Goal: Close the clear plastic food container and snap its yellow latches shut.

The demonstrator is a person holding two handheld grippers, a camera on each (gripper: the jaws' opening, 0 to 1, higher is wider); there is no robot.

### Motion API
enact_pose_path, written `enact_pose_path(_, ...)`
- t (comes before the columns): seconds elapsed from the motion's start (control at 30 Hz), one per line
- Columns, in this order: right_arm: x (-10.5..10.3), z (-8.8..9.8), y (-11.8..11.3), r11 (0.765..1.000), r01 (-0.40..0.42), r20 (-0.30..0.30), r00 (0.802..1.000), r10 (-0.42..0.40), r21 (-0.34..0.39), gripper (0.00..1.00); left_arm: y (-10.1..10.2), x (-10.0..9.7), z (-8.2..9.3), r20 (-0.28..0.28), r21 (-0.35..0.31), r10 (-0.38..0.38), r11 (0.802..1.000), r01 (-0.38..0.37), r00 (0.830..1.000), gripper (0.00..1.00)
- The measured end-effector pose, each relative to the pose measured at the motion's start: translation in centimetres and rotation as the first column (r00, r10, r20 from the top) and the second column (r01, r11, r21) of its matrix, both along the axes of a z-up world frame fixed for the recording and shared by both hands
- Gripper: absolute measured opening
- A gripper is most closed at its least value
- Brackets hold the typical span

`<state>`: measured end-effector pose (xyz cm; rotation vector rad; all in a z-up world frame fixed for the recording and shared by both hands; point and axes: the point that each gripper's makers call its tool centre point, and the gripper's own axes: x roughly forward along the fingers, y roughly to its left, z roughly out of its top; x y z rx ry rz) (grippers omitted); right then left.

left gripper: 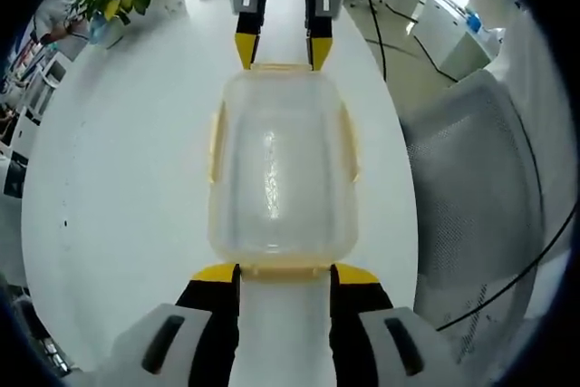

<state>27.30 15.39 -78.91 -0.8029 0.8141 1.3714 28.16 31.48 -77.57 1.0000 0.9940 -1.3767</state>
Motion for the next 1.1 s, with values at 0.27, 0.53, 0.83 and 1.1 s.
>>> enact_pose_path(0.27,0.0,-1.1,-1.5,0.998,0.022,-0.006,1.0,-0.022,-0.063,0.44,2.4,-0.2,-0.9,-0.002,0.06,0.029,0.998,-0.028,1.0,0.4)
enact_pose_path(0.53,1.4,-0.8,-4.1,0.98,0.156,0.019,0.988,-0.155,-0.121,0.44,3.3,-0.1,1.1,-0.03,0.004,0.109,0.994,-0.109,0.994,0.45)
enact_pose_path(0.83,2.0,0.3,-5.8,0.942,0.302,0.013,0.953,-0.303,-0.143,0.42,6.0,1.5,1.2,0.048,0.096,0.3,0.948,-0.303,0.953,0.67)
enact_pose_path(1.1,1.7,1.6,-5.7,0.839,0.531,-0.147,0.826,-0.544,-0.119,0.44,3.4,-0.1,2.0,-0.167,0.054,0.641,0.765,-0.642,0.749,0.63)
